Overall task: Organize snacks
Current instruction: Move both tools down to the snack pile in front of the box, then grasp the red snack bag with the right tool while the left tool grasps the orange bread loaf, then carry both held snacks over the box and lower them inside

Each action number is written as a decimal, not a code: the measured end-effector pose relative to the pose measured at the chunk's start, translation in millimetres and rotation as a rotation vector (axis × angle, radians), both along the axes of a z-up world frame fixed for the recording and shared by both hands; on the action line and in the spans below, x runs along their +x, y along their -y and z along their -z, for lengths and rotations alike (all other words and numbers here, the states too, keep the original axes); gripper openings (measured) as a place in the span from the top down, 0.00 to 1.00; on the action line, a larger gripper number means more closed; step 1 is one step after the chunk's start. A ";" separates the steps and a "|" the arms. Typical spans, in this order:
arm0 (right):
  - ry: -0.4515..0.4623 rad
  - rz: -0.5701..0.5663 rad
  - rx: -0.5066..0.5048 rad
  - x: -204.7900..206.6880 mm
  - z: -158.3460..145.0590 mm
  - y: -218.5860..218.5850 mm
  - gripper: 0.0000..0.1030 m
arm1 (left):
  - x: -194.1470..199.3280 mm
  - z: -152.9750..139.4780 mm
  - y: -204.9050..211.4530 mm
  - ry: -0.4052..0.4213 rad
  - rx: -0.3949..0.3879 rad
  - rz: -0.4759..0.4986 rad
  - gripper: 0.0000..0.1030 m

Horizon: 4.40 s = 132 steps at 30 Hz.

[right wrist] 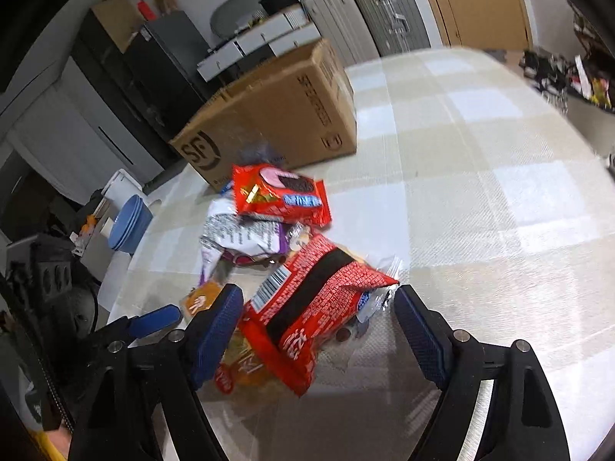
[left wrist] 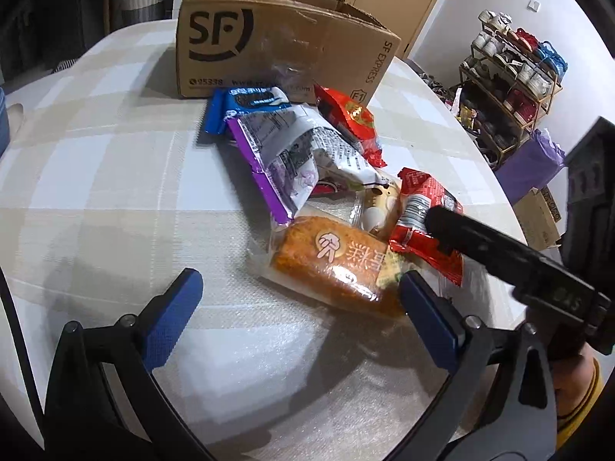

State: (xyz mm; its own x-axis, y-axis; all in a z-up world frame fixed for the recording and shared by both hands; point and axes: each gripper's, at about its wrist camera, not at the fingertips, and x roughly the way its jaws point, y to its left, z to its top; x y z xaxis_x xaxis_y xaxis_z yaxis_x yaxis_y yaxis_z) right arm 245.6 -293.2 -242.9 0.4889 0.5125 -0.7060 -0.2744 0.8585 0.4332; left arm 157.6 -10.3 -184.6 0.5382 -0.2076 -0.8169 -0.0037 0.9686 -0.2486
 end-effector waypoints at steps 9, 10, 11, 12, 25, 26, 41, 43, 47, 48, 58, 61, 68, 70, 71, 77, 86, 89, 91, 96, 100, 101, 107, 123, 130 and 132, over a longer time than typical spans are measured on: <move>0.014 -0.019 0.010 1.1 2.6 3.4 0.60 | 17.4 10.2 10.3 -0.010 -0.017 0.004 0.01; 0.018 -0.017 0.021 -0.4 2.8 4.8 0.63 | 17.3 11.2 13.1 -0.012 -0.019 0.009 0.01; 0.022 -0.013 0.026 -2.1 3.0 6.4 0.66 | 18.0 12.3 16.1 -0.015 -0.013 0.011 0.01; 0.025 -0.007 0.030 -3.4 2.8 8.6 0.67 | 18.2 12.3 17.8 -0.015 -0.011 0.012 0.01; 0.091 0.017 0.120 -28.7 -8.4 40.5 0.76 | 35.4 9.1 35.9 -0.106 -0.078 -0.082 0.01; 0.092 0.016 0.131 -30.0 -8.6 42.8 0.76 | 37.4 9.6 36.8 -0.120 -0.084 -0.094 0.01; 0.118 0.010 0.200 -47.8 -14.6 65.4 0.77 | 59.1 17.7 76.2 -0.172 0.050 -0.202 0.07; 0.119 0.010 0.203 -49.3 -15.2 65.1 0.77 | 56.1 15.3 76.6 -0.168 0.057 -0.178 0.15; 0.123 0.004 0.207 -51.7 -17.3 63.1 0.77 | 41.5 13.4 71.6 -0.151 0.057 -0.106 0.44; 0.124 0.001 0.206 -52.7 -18.1 61.8 0.77 | 40.5 12.9 71.4 -0.154 0.056 -0.092 0.46; 0.128 -0.016 0.189 -55.6 -21.9 47.6 0.77 | 13.8 7.3 37.8 -0.157 0.065 0.064 0.64; 0.124 -0.026 0.184 -56.1 -21.8 40.1 0.77 | 6.3 5.2 26.2 -0.143 0.080 0.090 0.66; 0.119 -0.034 0.172 -55.4 -21.7 31.0 0.77 | 5.0 -1.8 2.1 -0.141 0.033 0.085 0.68; 0.118 -0.034 0.172 -55.8 -22.2 30.3 0.77 | 4.1 -0.2 -6.8 -0.156 -0.030 0.083 0.68; 0.120 -0.033 0.172 -55.6 -22.3 30.6 0.77 | 6.9 1.3 -7.7 -0.154 -0.039 0.079 0.69; 0.131 -0.043 0.176 -55.7 -26.2 28.3 0.77 | -1.3 -9.4 -14.2 -0.106 -0.034 0.063 0.69; 0.197 -0.104 0.194 -61.1 -53.7 14.3 0.77 | -3.6 -54.1 -7.5 0.008 -0.006 0.068 0.69; 0.207 -0.112 0.205 -58.2 -63.5 11.2 0.77 | -1.0 -72.0 -8.1 0.049 -0.002 0.066 0.69; 0.211 -0.115 0.208 -54.5 -70.3 9.4 0.77 | 1.3 -84.5 -8.3 0.081 -0.001 0.068 0.69; 0.247 -0.135 0.206 -44.0 -93.9 3.3 0.77 | 9.5 -110.6 -7.8 0.141 0.020 0.078 0.69; 0.280 -0.148 0.204 -31.6 -115.6 -1.6 0.77 | 21.2 -131.7 -12.4 0.183 0.027 0.075 0.69; 0.289 -0.151 0.203 -27.5 -122.0 -3.2 0.77 | 24.6 -136.8 -13.9 0.192 0.030 0.075 0.69; 0.342 -0.170 0.201 -1.9 -157.0 -15.5 0.77 | 50.1 -166.5 -19.1 0.236 0.055 0.077 0.69; 0.367 -0.182 0.174 105.3 -201.4 -55.7 0.77 | 193.4 -208.8 -44.1 0.245 0.131 0.067 0.69; 0.309 -0.141 0.162 160.0 -182.3 -65.3 0.77 | 278.2 -185.6 -49.2 0.179 0.111 0.076 0.69; 0.289 -0.136 0.154 172.9 -174.4 -67.2 0.77 | 295.4 -172.0 -48.4 0.163 0.121 0.077 0.69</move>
